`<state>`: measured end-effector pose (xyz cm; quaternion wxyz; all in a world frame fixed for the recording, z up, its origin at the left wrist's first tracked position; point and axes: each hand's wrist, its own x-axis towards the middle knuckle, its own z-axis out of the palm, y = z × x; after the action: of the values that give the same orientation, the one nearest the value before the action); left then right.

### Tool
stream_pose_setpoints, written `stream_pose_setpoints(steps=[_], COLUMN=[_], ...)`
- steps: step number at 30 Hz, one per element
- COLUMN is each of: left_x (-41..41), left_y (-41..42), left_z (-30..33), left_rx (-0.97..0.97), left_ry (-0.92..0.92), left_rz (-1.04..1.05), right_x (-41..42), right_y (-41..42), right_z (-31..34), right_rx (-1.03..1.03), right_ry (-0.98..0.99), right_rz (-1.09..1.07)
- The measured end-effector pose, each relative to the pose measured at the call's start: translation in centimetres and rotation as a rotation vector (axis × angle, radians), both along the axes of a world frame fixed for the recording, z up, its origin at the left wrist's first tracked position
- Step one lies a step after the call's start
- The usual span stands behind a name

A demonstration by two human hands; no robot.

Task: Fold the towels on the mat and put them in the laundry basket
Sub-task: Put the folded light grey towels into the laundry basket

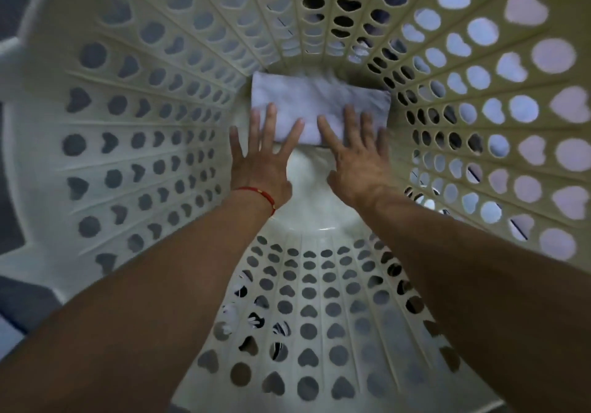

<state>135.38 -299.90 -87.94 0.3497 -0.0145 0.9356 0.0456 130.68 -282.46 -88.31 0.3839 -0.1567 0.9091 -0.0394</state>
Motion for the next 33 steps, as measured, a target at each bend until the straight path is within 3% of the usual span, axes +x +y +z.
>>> stream_pose_setpoints(steps=[4, 8, 10, 13, 15, 18, 21, 25, 28, 33], left_x=[-0.8, -2.6, -3.3, -4.9, -7.1, -10.9, -14.5, -19.7, -23.6, -30.2], left_y=[-0.7, 1.6, 3.0, 5.8, 7.7, 10.2, 13.1, 17.8, 20.7, 22.9], left_z=[-0.6, 4.1, 8.2, 15.3, 20.7, 28.5, 33.5, 33.8, 29.9, 19.6], left_rx=[-0.016, -0.002, 0.154, 0.539, 0.743, 0.888, 0.929, 0.855, 0.694, 0.276], left_ry=[-0.15, -0.178, 0.04, 0.338, 0.352, 0.304, 0.327, 0.293, 0.062, -0.291], left_rz=[-0.019, 0.046, 0.141, 0.354, 0.468, 0.488, 0.346, 0.168, -0.062, -0.624], right_x=[-1.5, -2.1, -2.0, -1.9, -2.1, -2.5, -3.6, -5.3, -6.1, -6.5], right_y=[0.3, -0.1, 0.1, 1.4, 3.4, 7.9, 13.4, 20.0, 23.3, 24.5], right_z=[-0.8, 3.1, 6.9, 15.2, 21.0, 28.5, 32.9, 32.0, 27.2, 16.4], right_rx=[0.032, -0.095, -0.293, -0.572, -0.68, -0.766, -0.861, -0.754, -0.683, -0.671], right_ry=[-0.131, -0.198, -0.147, -0.038, 0.047, 0.13, 0.216, 0.295, 0.194, 0.029], right_rz=[0.067, -0.161, -0.4, -0.655, -0.725, -0.756, -0.831, -1.038, -1.198, -1.263])
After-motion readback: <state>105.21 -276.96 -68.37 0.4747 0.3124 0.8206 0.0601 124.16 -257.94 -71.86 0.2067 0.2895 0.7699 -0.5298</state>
